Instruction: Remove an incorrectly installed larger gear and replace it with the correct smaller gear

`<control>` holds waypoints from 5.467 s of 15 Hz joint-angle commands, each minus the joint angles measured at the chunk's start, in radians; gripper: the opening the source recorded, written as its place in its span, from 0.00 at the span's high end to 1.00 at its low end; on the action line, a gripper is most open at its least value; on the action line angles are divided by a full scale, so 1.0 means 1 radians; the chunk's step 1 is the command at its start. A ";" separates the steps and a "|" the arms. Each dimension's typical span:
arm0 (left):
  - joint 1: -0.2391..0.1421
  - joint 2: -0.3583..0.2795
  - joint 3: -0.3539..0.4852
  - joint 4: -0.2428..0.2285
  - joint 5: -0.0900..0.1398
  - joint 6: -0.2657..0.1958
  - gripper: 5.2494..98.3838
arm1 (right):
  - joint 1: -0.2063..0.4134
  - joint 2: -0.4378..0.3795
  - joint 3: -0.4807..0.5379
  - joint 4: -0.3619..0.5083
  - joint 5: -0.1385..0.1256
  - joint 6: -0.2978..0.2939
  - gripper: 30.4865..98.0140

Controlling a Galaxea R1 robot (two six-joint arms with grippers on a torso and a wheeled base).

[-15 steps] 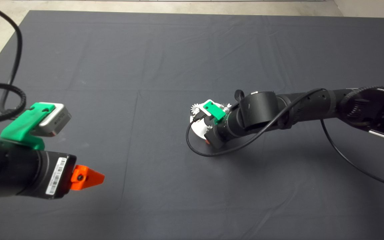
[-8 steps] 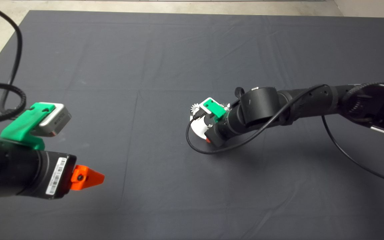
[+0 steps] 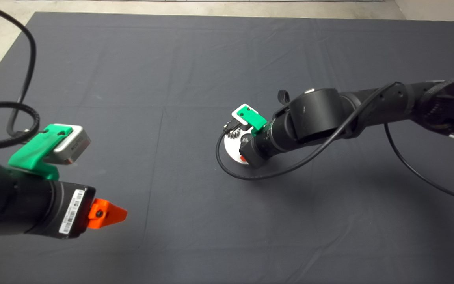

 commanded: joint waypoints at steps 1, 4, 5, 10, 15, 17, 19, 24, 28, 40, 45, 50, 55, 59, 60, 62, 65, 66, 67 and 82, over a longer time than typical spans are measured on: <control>-0.007 0.002 0.012 -0.016 0.002 -0.007 0.00 | 0.053 -0.086 0.096 0.054 0.008 0.036 0.73; -0.007 0.002 0.012 -0.016 0.002 -0.007 0.00 | 0.051 -0.225 0.193 0.053 0.008 0.043 0.73; -0.007 0.003 0.012 -0.016 0.002 -0.007 0.00 | 0.049 -0.257 0.210 0.053 0.008 0.043 0.73; -0.002 0.023 0.012 -0.016 0.004 -0.012 0.00 | -0.013 -0.338 0.236 0.045 0.006 0.042 0.73; 0.009 0.022 0.012 -0.016 0.007 -0.012 0.00 | -0.092 -0.368 0.236 -0.037 0.006 0.028 0.73; 0.015 0.022 0.012 -0.016 0.007 -0.012 0.00 | -0.094 -0.374 0.236 -0.050 0.006 0.026 0.73; 0.022 0.022 0.012 -0.016 0.007 -0.013 0.00 | -0.097 -0.389 0.236 -0.053 0.006 0.026 0.73; 0.024 0.022 0.012 -0.019 0.011 -0.013 0.00 | -0.118 -0.399 0.235 -0.102 0.005 0.022 0.73; 0.024 0.022 0.012 -0.024 0.022 -0.014 0.00 | -0.119 -0.406 0.234 -0.115 0.006 0.003 0.73; 0.024 0.020 0.012 -0.024 0.022 -0.015 0.00 | -0.126 -0.409 0.234 -0.135 0.006 0.002 0.70; 0.036 0.017 0.012 -0.024 0.024 -0.015 0.00 | -0.131 -0.412 0.236 -0.135 0.006 0.002 0.61; 0.036 0.015 0.012 -0.024 0.027 -0.010 0.00 | -0.096 -0.399 0.113 -0.135 0.013 -0.002 0.51; 0.038 0.015 0.012 -0.024 0.079 -0.041 0.00 | -0.038 -0.369 -0.043 -0.135 0.145 -0.035 0.47; 0.041 0.003 0.012 -0.024 0.082 -0.053 0.00 | 0.038 -0.371 -0.065 -0.127 0.173 -0.035 0.37; 0.042 -0.004 0.012 -0.024 0.082 -0.056 0.00 | 0.041 -0.369 -0.075 -0.127 0.174 -0.035 0.37; 0.043 -0.020 0.012 -0.024 0.082 -0.056 0.00 | 0.049 -0.360 -0.128 -0.125 0.198 -0.034 0.31; 0.043 -0.021 0.012 -0.024 0.084 -0.055 0.00 | 0.061 -0.356 -0.128 -0.125 0.227 -0.027 0.26; 0.044 -0.021 0.012 -0.024 0.084 -0.055 0.00 | 0.061 -0.351 -0.128 -0.124 0.229 -0.026 0.23; 0.044 -0.020 0.012 -0.024 0.083 -0.053 0.00 | 0.060 -0.351 -0.128 -0.124 0.229 -0.026 0.23; 0.061 -0.015 0.012 -0.025 0.084 -0.053 0.00 | -0.071 -0.371 -0.120 -0.249 0.367 -0.029 0.15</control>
